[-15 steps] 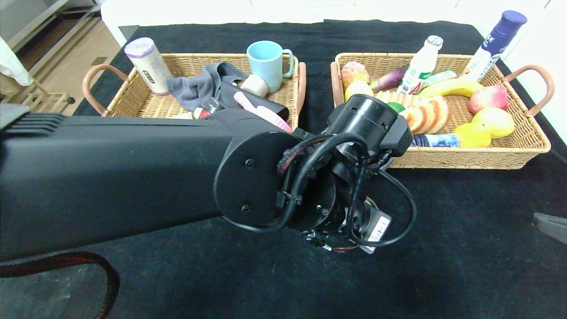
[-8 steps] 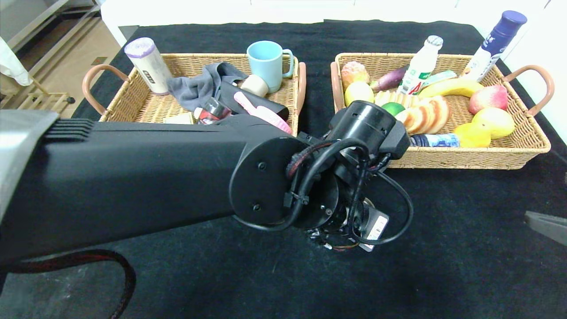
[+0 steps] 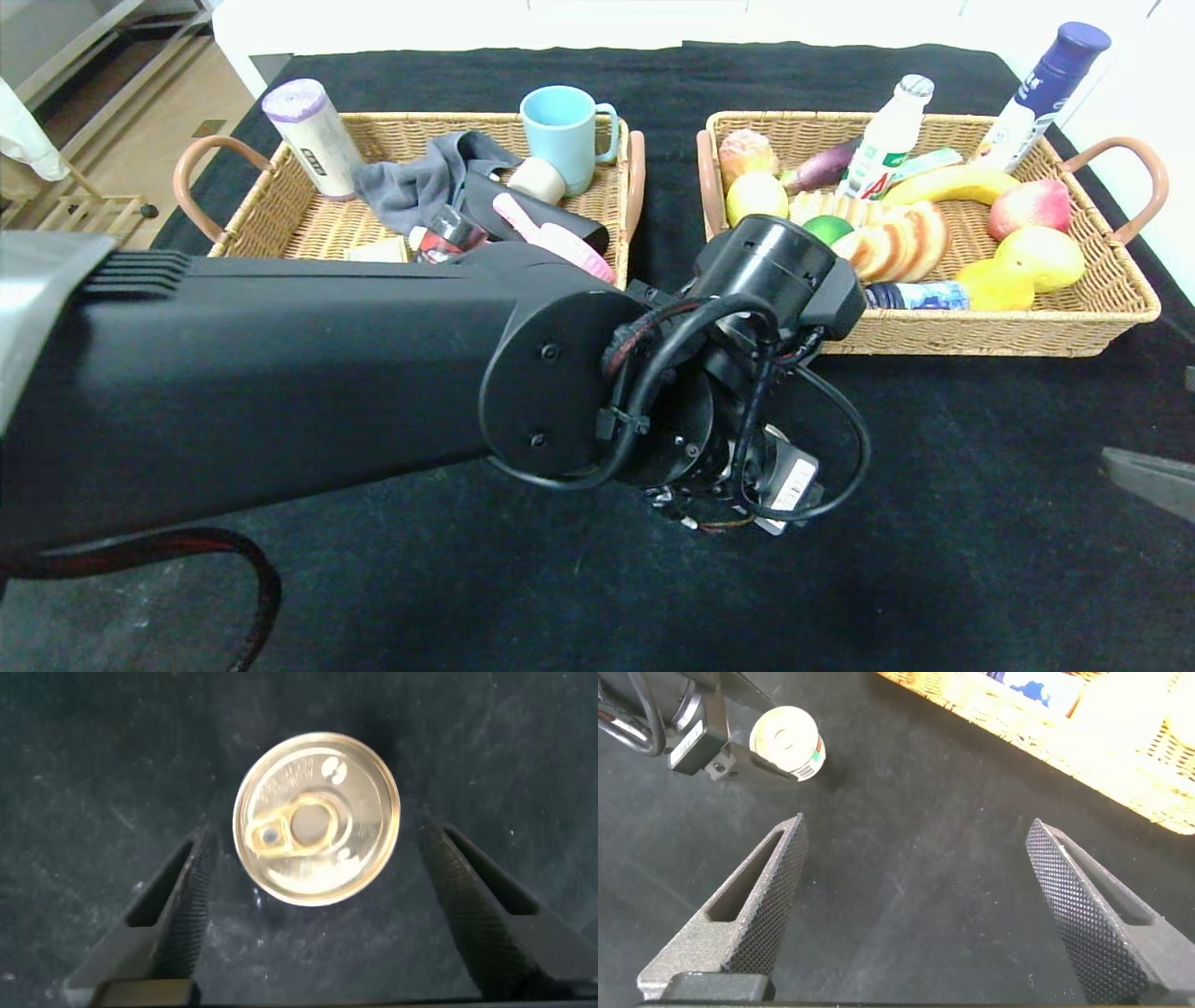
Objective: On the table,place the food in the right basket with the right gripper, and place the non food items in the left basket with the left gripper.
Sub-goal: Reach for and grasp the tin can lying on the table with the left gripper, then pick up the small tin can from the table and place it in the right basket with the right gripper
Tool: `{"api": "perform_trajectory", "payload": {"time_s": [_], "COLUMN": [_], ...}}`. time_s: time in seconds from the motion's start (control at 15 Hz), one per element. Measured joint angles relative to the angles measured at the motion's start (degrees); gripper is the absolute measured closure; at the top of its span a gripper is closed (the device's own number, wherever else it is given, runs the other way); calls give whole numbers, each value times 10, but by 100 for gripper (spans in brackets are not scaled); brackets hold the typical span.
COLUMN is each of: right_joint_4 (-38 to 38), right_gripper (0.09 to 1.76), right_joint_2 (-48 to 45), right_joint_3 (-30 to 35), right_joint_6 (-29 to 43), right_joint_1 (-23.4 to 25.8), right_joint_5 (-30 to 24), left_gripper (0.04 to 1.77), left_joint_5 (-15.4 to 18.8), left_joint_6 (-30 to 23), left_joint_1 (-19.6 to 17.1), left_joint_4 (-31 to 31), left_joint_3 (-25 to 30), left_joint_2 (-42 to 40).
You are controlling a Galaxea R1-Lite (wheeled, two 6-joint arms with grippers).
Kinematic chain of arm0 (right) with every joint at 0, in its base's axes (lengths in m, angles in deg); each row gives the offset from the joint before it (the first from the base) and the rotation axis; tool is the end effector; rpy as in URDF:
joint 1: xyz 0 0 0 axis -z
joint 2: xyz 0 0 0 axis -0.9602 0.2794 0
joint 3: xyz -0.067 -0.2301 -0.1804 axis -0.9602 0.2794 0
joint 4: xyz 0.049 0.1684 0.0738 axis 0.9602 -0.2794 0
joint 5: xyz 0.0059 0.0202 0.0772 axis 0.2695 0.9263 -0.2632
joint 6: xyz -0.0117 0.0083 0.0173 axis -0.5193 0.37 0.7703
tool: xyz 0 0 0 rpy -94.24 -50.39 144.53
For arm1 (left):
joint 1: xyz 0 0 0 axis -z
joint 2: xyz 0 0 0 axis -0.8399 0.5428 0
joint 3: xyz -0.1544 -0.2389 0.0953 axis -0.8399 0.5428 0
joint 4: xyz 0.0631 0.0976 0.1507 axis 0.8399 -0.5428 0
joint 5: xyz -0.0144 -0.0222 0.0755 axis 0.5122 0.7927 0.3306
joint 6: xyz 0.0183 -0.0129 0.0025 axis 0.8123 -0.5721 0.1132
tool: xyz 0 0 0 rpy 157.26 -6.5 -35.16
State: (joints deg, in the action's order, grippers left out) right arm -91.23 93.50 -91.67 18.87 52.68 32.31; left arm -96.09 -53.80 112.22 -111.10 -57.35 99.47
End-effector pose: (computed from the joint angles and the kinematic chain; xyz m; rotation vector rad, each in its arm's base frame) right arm 0.1014 0.0412 0.2862 -0.2119 0.2806 0.4727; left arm 0.2339 -0.3264 0.2280 0.3422 0.6821 -0.6610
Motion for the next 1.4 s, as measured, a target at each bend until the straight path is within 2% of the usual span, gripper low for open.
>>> {"api": "perform_trajectory", "payload": {"time_s": [0.53,0.87,1.0,1.2,1.4], "right_joint_4": [-2,1,1,1,2], "right_gripper": [14,14,14,14,14], "right_joint_2": [-36,-36,-31,-21,-5], "right_joint_3": [0,2,5,11,16], "right_joint_6": [0,0,-2,-4,-6], "right_joint_1": [-3,0,1,-3,-6], "right_joint_5": [-9,-18,-19,-19,-17], "left_gripper": [16,13,12,11,11], "left_joint_5": [-2,-5,-4,-3,3], "left_joint_6": [3,26,48,98,122], "left_joint_1": [4,1,-3,-10,-16], "left_joint_4": [-20,-7,46,192,303], "left_joint_3": [60,196,273,402,495], "left_joint_2": [-76,-193,-247,-325,-381]}}
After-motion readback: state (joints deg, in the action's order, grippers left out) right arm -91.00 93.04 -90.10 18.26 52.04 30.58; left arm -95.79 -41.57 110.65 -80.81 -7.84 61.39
